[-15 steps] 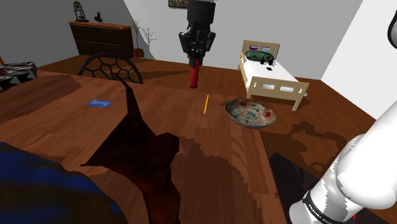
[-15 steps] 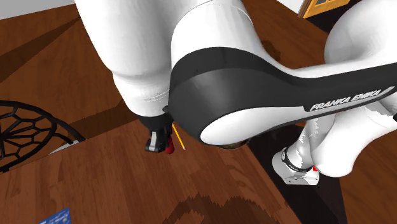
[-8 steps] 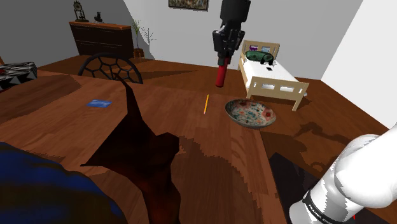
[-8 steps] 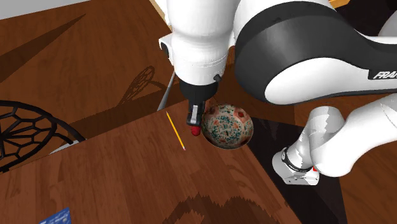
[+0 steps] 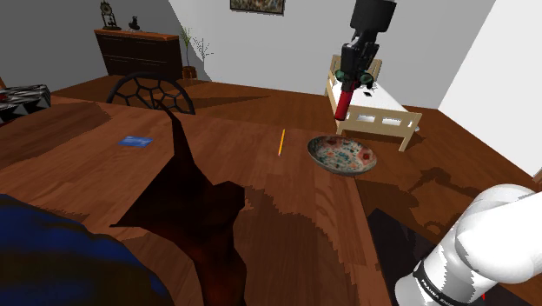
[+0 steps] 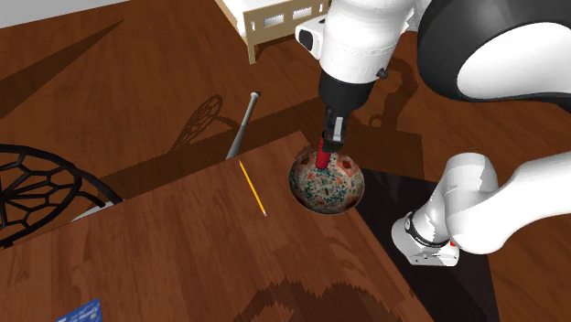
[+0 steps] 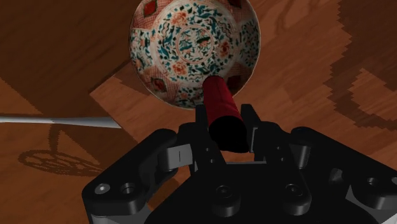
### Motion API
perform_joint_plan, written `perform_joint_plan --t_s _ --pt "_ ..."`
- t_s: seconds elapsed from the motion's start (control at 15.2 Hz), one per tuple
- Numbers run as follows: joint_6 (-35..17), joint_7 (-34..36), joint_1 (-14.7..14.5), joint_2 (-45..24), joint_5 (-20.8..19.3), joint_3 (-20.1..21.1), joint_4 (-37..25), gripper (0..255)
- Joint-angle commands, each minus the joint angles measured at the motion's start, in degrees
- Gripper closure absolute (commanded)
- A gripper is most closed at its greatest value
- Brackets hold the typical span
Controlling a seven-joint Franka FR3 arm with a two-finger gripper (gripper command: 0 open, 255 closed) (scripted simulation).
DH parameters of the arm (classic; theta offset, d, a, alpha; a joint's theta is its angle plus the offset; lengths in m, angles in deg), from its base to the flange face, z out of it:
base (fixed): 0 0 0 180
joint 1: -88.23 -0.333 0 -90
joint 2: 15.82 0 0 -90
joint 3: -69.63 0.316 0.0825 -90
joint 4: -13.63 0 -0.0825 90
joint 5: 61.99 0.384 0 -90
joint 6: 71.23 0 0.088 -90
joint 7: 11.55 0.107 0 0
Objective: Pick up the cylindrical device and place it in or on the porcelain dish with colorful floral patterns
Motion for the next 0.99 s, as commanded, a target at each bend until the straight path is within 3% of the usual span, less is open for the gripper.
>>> perform_joint_plan --t_s 0.0,0.92 --pt "1.6 -2.3 0.4 3.2 -0.7 -2.0 1.8 255" --pt "-8.4 -2.7 0.1 6.9 -0.3 -1.7 15.5 255"
